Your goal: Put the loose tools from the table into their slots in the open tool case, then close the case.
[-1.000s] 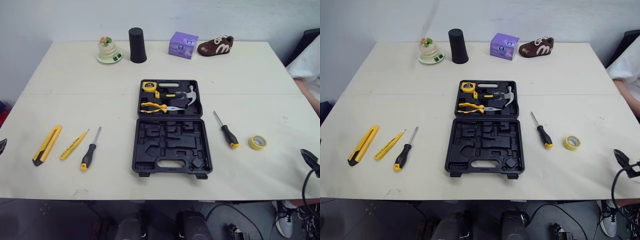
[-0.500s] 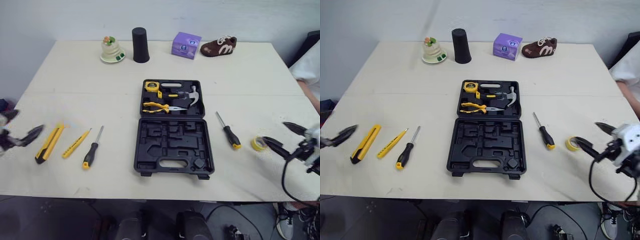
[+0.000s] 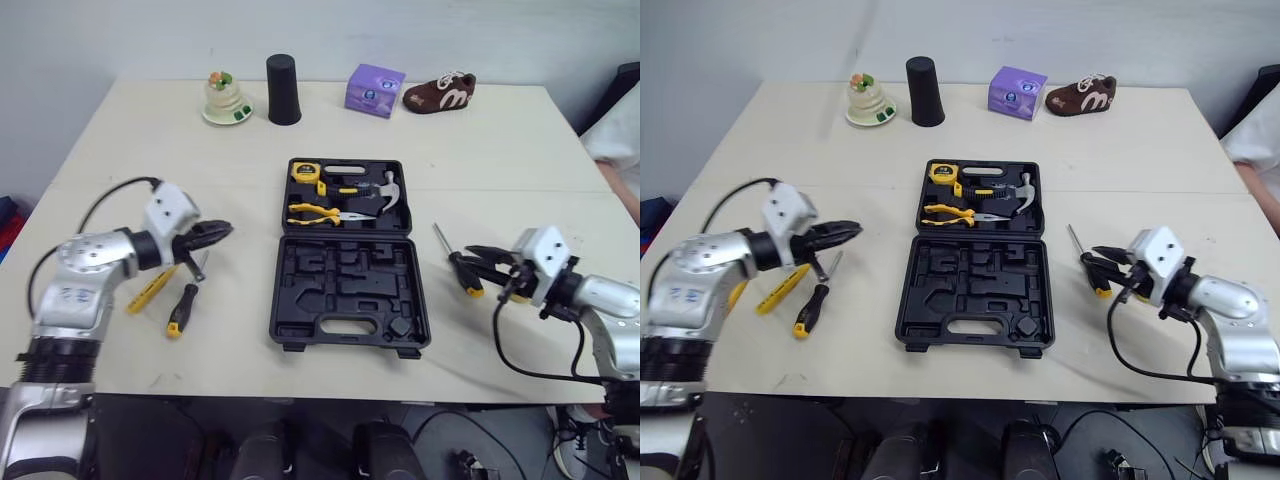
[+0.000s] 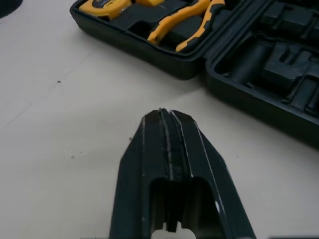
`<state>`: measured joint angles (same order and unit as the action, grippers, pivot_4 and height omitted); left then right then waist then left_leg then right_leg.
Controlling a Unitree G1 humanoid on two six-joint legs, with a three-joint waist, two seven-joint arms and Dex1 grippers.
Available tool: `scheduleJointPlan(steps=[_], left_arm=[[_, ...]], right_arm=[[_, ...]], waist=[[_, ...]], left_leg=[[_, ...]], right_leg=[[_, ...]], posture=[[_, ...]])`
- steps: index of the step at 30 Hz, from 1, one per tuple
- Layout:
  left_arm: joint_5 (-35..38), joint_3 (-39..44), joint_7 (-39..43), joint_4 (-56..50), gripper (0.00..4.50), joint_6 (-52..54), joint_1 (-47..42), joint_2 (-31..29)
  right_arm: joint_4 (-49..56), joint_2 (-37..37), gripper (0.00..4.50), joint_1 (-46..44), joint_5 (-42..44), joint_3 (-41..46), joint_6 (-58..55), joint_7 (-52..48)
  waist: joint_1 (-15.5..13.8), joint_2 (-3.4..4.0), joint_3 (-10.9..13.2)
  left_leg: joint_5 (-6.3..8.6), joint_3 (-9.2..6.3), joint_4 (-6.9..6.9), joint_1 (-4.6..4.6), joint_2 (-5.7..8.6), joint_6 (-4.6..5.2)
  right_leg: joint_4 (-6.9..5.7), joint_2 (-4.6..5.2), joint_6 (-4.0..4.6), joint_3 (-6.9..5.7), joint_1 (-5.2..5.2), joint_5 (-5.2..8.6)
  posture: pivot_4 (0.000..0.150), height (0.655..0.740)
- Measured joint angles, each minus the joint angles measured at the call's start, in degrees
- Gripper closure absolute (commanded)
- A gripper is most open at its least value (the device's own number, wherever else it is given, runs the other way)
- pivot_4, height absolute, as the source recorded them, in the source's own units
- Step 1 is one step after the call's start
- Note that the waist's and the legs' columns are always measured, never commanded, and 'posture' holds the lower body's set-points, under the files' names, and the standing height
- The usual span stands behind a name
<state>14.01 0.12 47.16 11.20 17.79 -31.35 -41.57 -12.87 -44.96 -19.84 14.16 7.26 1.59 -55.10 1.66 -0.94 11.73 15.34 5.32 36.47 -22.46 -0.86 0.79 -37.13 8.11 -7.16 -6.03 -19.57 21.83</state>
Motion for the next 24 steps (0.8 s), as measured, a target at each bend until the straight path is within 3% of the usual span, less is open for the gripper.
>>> scheduleJointPlan(steps=[9,24], left_arm=[[-5.81,-3.6,-1.74,17.63,4.5,-5.08,-10.21,9.06],[-11.66,-5.29,-3.99,35.38,4.5,-12.52,-19.96,16.66]], right_arm=[[-5.66,2.68,4.44,-11.96,-8.79,-8.66,-1.94,2.44],[-12.82,5.15,4.44,-18.26,-14.44,-12.68,-2.92,3.5]], waist=[[-0.32,0.0,0.0],[-0.12,-0.01,0.0]], left_leg=[[0.08,-0.2,0.67,-0.4,0.04,0.13],[0.07,-0.34,0.8,-0.75,0.08,0.14]], right_leg=[[-0.25,0.04,-0.01,-0.1,-0.07,0.0],[-0.3,0.01,-0.02,-0.28,-0.3,-0.02]], posture=[[0.15,0.74],[0.15,0.74]])
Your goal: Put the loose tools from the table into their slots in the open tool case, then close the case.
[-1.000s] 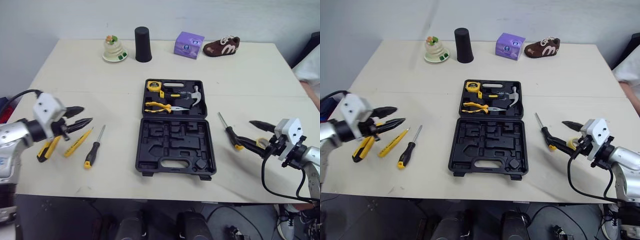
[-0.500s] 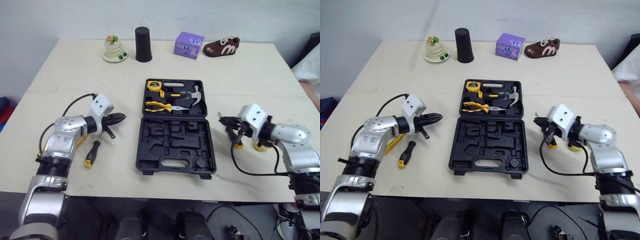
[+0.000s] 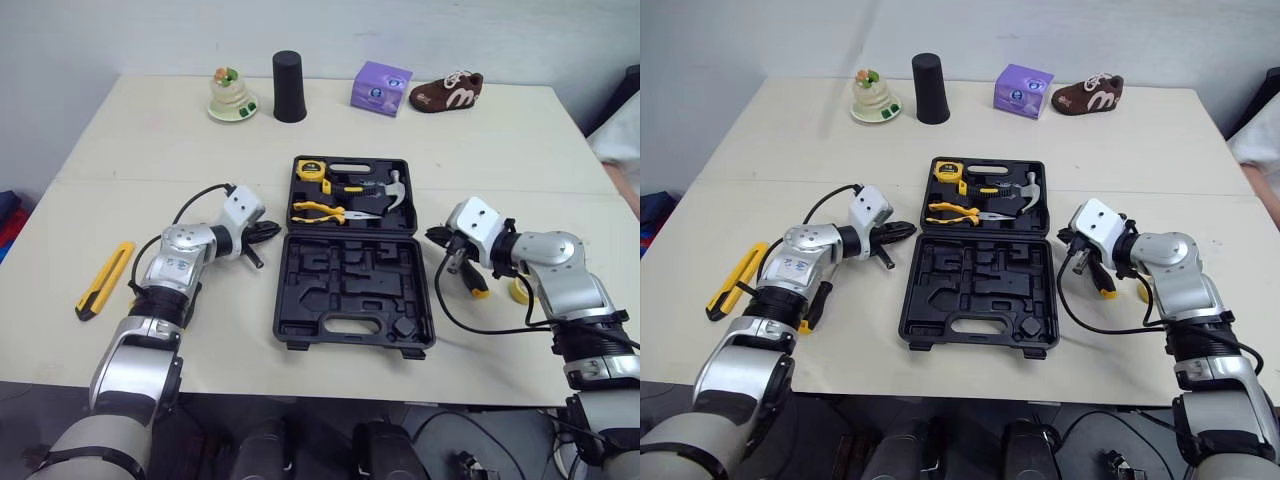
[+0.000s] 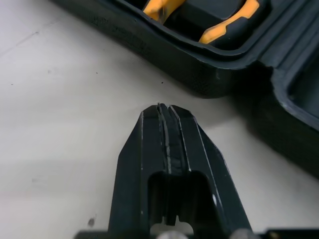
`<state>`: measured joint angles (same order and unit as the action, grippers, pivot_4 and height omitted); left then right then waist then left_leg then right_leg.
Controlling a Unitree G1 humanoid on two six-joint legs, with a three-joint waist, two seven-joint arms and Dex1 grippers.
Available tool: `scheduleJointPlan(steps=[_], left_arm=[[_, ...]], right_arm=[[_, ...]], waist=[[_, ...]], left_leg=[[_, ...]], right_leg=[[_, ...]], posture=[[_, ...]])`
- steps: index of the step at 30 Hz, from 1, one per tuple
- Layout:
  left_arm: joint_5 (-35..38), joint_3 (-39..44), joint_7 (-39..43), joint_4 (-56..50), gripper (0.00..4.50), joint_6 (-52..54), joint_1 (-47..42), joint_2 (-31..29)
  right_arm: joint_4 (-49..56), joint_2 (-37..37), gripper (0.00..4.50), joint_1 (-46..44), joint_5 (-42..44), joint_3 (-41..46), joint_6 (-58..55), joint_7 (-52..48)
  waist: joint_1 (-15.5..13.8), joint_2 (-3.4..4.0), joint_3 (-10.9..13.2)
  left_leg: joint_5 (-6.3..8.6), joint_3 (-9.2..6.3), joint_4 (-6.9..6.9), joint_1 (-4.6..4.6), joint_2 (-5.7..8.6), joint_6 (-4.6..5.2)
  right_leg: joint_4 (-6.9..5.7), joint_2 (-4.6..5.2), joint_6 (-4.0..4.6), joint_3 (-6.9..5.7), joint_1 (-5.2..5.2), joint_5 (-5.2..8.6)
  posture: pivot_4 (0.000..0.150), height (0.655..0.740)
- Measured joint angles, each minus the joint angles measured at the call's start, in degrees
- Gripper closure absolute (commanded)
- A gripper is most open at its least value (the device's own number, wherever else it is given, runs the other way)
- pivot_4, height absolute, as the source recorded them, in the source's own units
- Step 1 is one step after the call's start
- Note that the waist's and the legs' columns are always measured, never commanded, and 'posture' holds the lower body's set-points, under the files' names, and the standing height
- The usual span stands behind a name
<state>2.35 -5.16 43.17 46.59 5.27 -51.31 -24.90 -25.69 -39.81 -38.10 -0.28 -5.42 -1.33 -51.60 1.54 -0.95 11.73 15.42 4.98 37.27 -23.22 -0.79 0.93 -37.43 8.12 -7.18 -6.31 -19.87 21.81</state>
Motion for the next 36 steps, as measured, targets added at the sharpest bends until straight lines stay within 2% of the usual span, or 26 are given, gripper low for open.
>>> scheduleJointPlan(steps=[9,13,17,29,36], left_arm=[[-0.8,-0.02,0.17,4.87,4.5,-3.78,-2.06,1.99],[-0.75,-0.03,2.58,3.5,4.5,-3.16,-1.45,1.42],[-0.25,-0.18,6.64,-4.01,4.5,-0.39,2.49,0.61],[0.05,-0.25,9.06,-25.38,4.5,11.27,12.76,-2.32],[1.78,-0.35,10.12,-40.53,4.5,20.8,20.79,-4.11]], right_arm=[[-2.72,2.58,4.44,-1.03,-0.9,-1.93,0.07,-0.94],[-2.19,2.46,4.44,-0.96,-0.85,-1.85,-0.71,-1.49],[0.82,2.03,4.44,0.52,-0.65,-1.56,-2.39,-2.8],[12.13,-0.68,4.44,7.98,1.4,-0.2,-5.85,-7.55],[22.18,-3.55,4.44,13.71,3.21,1.05,-13.99,-9.54]], waist=[[0.01,0.0,0.0],[0.02,0.0,0.0],[-0.02,0.0,0.0],[-0.11,0.0,0.0],[-0.32,0.0,0.0]], left_leg=[[0.0,-0.04,0.03,0.0,0.01,0.0],[0.0,-0.05,0.01,0.0,0.01,0.0],[0.0,-0.08,-0.02,0.0,0.02,0.0],[0.0,-0.12,-0.06,-0.01,0.02,0.0],[0.0,-0.16,-0.03,0.0,0.0,0.0]], right_leg=[[-0.02,0.01,0.0,-0.01,0.02,0.0],[-0.01,0.01,0.0,-0.02,0.02,0.0],[0.0,0.0,0.0,-0.03,0.02,0.0],[0.04,0.0,0.0,-0.02,0.03,0.0],[0.06,0.0,0.0,0.0,0.09,0.0]], posture=[[0.15,0.74],[0.15,0.74],[0.15,0.74],[0.15,0.74],[0.15,0.74]])
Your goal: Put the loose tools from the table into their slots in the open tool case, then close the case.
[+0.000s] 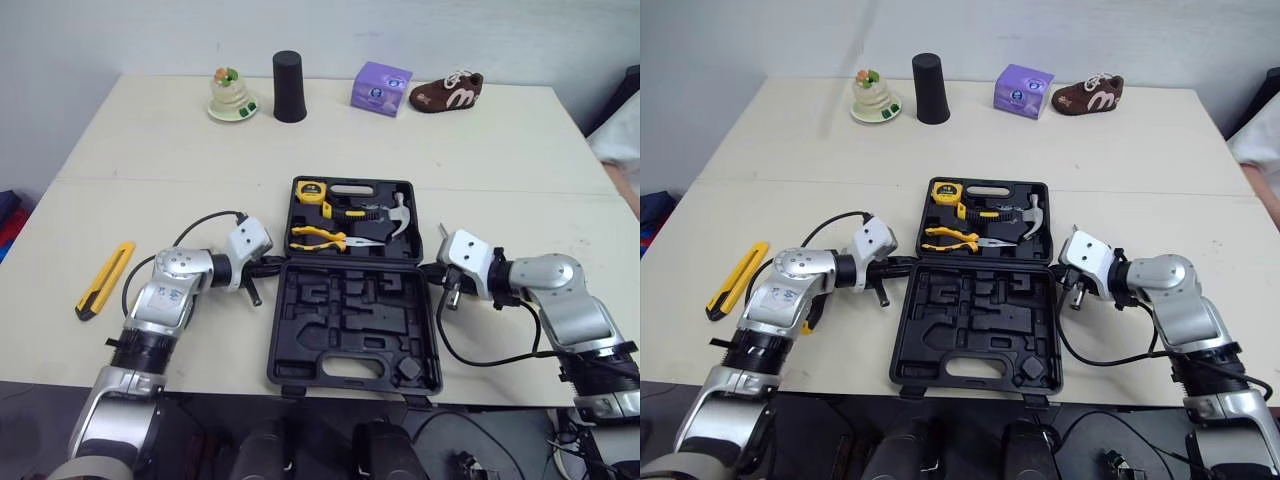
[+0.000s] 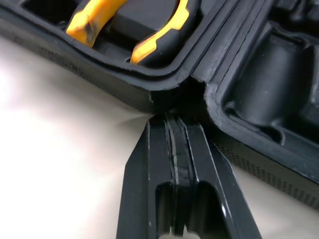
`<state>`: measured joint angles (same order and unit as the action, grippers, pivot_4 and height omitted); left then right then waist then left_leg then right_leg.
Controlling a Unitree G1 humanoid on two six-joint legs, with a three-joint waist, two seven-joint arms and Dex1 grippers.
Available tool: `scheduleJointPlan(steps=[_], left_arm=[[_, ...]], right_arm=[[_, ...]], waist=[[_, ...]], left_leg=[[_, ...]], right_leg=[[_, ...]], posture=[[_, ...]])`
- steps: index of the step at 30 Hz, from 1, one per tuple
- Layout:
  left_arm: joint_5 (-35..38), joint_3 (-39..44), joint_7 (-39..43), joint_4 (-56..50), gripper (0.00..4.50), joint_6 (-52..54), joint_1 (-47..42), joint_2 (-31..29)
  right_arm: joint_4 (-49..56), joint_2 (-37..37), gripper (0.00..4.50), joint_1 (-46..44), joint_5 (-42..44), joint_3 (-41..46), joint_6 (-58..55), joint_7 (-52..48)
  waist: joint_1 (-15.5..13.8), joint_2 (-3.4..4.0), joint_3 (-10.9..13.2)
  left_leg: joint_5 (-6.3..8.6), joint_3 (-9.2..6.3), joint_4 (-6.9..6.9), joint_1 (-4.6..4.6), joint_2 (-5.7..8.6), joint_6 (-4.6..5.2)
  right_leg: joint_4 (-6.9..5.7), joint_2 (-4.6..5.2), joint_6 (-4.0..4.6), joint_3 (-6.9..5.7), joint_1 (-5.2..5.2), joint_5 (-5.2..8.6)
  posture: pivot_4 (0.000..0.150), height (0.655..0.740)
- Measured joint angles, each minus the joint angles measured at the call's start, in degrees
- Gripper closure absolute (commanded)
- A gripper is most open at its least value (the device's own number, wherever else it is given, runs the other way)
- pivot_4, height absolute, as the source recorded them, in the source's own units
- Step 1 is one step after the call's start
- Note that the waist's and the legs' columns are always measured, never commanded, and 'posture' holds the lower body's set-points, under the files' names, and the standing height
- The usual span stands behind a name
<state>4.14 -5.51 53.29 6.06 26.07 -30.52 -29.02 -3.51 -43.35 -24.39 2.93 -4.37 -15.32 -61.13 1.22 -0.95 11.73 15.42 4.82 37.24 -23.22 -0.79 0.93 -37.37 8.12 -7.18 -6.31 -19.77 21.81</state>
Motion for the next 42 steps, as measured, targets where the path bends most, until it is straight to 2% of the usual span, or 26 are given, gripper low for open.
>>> scheduleJointPlan(steps=[7,13,19,21,24,25,26,27,30,31,34,38,42], left_arm=[[0.35,0.06,-0.87,-6.77,4.5,3.35,3.88,-1.07],[0.83,1.26,-3.99,-7.77,4.5,3.82,4.27,-1.29],[2.31,3.96,-4.16,-10.67,4.5,3.36,4.6,-5.81],[3.67,7.6,-3.11,-12.26,3.86,3.31,6.88,-9.91],[6.75,16.25,-3.25,-12.36,2.79,2.4,10.32,-12.6],[8.57,20.49,-3.75,-12.4,2.24,1.38,11.32,-12.63],[9.91,24.0,-4.01,-12.4,1.93,0.47,12.42,-12.87],[11.03,27.38,-4.27,-12.33,1.39,-0.14,13.84,-13.38],[13.49,36.54,-5.44,-11.4,0.12,-0.99,17.79,-14.73],[13.94,38.34,-5.77,-10.81,0.0,-1.32,18.23,-14.96],[13.77,42.81,-7.33,-4.88,0.0,-5.18,21.16,-17.19],[11.67,52.14,-13.42,11.0,0.0,-11.13,24.53,-21.39],[11.53,55.17,-16.2,16.97,0.0,-14.71,28.01,-22.36]], right_arm=[[3.7,-0.82,4.44,2.93,0.56,0.64,-1.24,0.2],[4.47,-0.82,4.44,4.61,1.22,1.41,-0.76,1.09],[3.95,-2.63,4.44,7.94,5.34,5.44,-0.01,0.21],[3.01,-6.13,4.5,10.78,7.83,10.38,2.16,-1.81],[-0.1,-8.14,3.58,13.8,13.25,21.11,6.44,-4.83],[-1.49,-8.41,3.03,14.97,15.57,25.31,8.29,-5.94],[-2.62,-8.62,2.7,16.22,17.01,28.19,9.35,-6.54],[-4.06,-8.67,2.1,17.38,17.94,30.53,10.38,-6.81],[-10.82,-8.64,0.68,21.13,18.53,35.99,14.73,-6.48],[-12.72,-8.61,0.15,21.47,18.47,36.52,16.43,-6.16],[-21.29,-8.66,0.06,21.61,17.4,39.76,24.91,-2.32],[-38.0,-10.31,0.06,24.78,15.89,45.3,34.09,4.33],[-47.3,-10.52,0.06,27.47,15.4,46.07,39.98,7.84]], waist=[[-0.45,0.0,0.0],[-0.84,0.0,0.0],[-1.26,0.0,0.0],[-1.25,0.0,0.0],[-1.24,0.0,0.0],[-1.21,0.0,0.0],[-1.19,0.0,0.0],[-1.1,0.0,0.0],[-1.1,0.0,0.0],[-1.09,0.0,0.0],[-1.0,0.0,0.0],[-0.71,0.0,0.0],[-0.37,0.0,0.0]], left_leg=[[0.0,-0.04,0.01,0.03,-0.01,0.0],[0.0,-0.04,0.02,0.03,-0.03,0.0],[0.0,-0.05,0.0,0.03,-0.01,0.0],[0.01,-0.06,-0.09,0.04,0.0,0.01],[0.01,-0.17,-0.07,0.05,-0.03,0.02],[0.01,-0.19,-0.06,0.05,-0.03,0.02],[0.01,-0.2,-0.05,0.07,-0.04,0.02],[0.02,-0.2,-0.07,0.14,-0.04,0.02],[0.02,-0.17,-0.09,0.15,-0.03,0.03],[0.02,-0.15,-0.07,0.16,-0.02,0.03],[0.03,-0.03,-0.15,0.3,0.0,0.04],[0.07,0.12,-0.35,0.31,-0.03,0.05],[0.3,0.4,-0.32,0.64,0.0,0.2]], right_leg=[[0.06,-0.01,0.0,-0.01,0.07,0.0],[0.06,-0.02,0.0,-0.02,0.08,0.0],[0.17,-0.01,0.0,-0.03,0.14,0.0],[0.29,-0.01,0.0,-0.05,0.16,-0.01],[0.39,-0.01,0.0,-0.2,0.28,-0.01],[0.42,-0.01,-0.01,-0.23,0.31,-0.02],[0.45,0.0,-0.01,-0.24,0.33,-0.02],[0.46,0.0,-0.01,-0.23,0.38,-0.02],[0.52,0.03,-0.01,-0.23,0.36,-0.02],[0.54,0.06,-0.01,-0.21,0.35,-0.02],[0.51,0.14,-0.01,-0.16,0.33,-0.01],[0.63,0.28,-0.01,-0.15,0.23,-0.01],[0.55,0.47,-0.06,0.16,0.4,-0.04]], posture=[[0.15,0.74],[0.15,0.74],[0.15,0.74],[0.15,0.74],[0.15,0.74],[0.15,0.74],[0.15,0.74],[0.15,0.74],[0.15,0.74],[0.15,0.74],[0.15,0.74],[0.15,0.74],[0.15,0.74]])
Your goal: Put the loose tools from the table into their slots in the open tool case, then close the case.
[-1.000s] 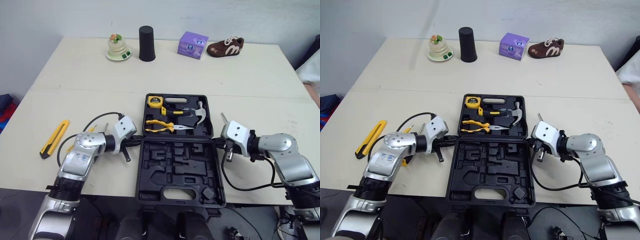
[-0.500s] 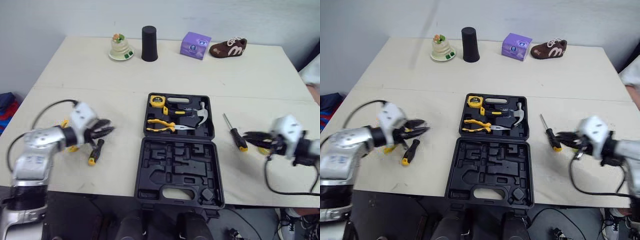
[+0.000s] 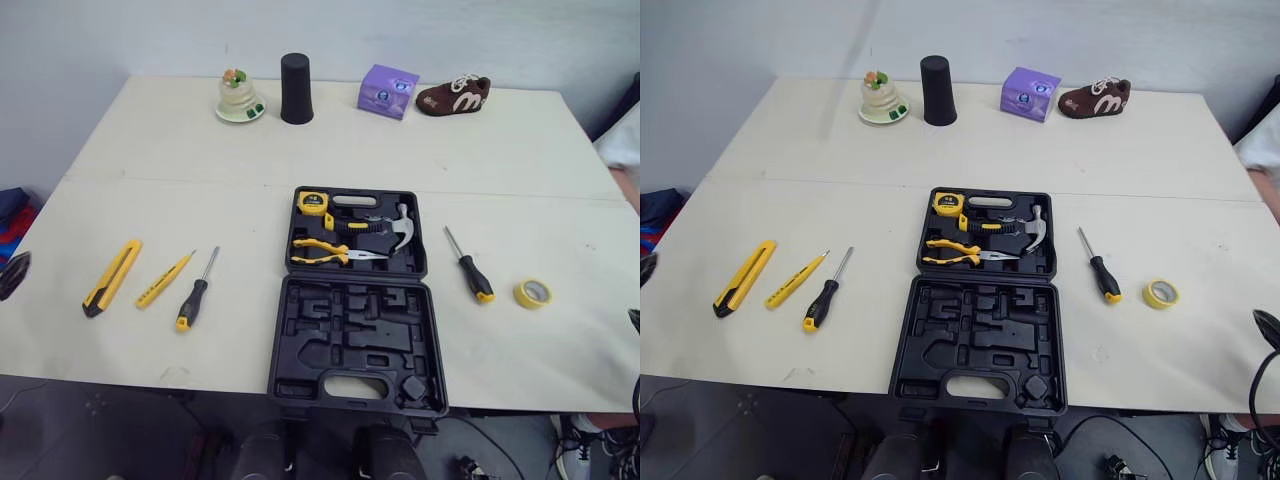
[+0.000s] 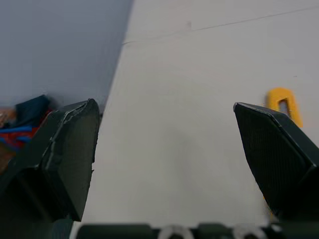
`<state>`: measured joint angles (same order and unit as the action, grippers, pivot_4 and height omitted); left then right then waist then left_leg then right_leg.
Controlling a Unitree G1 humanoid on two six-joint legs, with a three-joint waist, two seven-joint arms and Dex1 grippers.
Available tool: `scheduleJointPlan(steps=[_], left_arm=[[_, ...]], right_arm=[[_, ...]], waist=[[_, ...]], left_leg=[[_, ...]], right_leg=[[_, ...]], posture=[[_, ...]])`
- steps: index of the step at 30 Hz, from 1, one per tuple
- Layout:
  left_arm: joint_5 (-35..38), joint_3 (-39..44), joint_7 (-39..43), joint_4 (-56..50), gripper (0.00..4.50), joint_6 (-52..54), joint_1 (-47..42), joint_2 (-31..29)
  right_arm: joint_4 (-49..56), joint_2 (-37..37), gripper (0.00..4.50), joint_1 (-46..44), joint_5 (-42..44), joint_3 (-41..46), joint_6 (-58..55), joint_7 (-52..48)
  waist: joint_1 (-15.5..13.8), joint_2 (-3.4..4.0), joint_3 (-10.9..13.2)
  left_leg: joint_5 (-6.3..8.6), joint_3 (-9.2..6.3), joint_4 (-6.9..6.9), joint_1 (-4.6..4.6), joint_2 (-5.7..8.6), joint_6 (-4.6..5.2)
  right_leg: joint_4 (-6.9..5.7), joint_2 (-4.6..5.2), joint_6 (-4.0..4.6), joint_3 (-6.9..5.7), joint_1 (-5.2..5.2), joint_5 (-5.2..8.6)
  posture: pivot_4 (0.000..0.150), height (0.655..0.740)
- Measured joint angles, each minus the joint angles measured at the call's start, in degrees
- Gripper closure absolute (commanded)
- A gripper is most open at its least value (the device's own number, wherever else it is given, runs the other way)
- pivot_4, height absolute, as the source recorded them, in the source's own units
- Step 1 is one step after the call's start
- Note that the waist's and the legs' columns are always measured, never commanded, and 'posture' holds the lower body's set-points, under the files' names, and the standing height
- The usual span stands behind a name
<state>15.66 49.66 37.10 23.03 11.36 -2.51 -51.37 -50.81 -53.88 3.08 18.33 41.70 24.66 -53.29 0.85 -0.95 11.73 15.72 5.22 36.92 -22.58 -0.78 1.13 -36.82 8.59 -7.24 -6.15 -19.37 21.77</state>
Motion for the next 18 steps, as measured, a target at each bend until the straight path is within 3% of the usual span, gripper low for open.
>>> scheduleJointPlan(steps=[4,10,15,18], left_arm=[[1.13,4.56,-2.83,4.98,0.0,1.64,3.17,-0.03],[1.31,4.08,-3.25,7.25,0.0,-0.92,3.52,-1.12],[4.54,3.86,-1.79,5.9,0.0,-0.9,3.36,-0.44],[7.08,2.22,1.54,-2.43,0.0,1.68,6.44,1.1]], right_arm=[[-6.54,-0.05,0.06,3.3,-0.29,0.5,2.92,2.46],[-5.12,0.08,0.06,-1.56,0.29,-2.64,1.13,0.79],[6.22,3.15,0.06,-8.67,4.62,-5.87,-5.14,-2.57],[19.08,8.01,0.06,-12.78,7.44,-11.02,-10.14,-3.21]], waist=[[0.75,0.0,0.0],[2.28,-0.01,-0.04],[2.7,-0.02,-0.04],[2.46,-0.02,-0.04]], left_leg=[[0.19,0.09,-0.04,0.18,-0.13,-0.13],[0.27,0.21,-0.06,0.34,-0.26,-0.29],[0.28,0.36,-0.12,0.35,-0.35,-0.32],[0.31,0.31,-0.08,0.31,-0.41,-0.37]], right_leg=[[0.01,0.01,0.01,0.14,0.04,0.01],[-0.1,-0.05,0.05,0.27,0.02,0.02],[-0.1,-0.07,0.06,0.24,-0.07,0.02],[-0.13,-0.07,0.06,0.29,-0.1,0.02]], posture=[[0.15,0.74],[0.15,0.74],[0.15,0.74],[0.15,0.74]])
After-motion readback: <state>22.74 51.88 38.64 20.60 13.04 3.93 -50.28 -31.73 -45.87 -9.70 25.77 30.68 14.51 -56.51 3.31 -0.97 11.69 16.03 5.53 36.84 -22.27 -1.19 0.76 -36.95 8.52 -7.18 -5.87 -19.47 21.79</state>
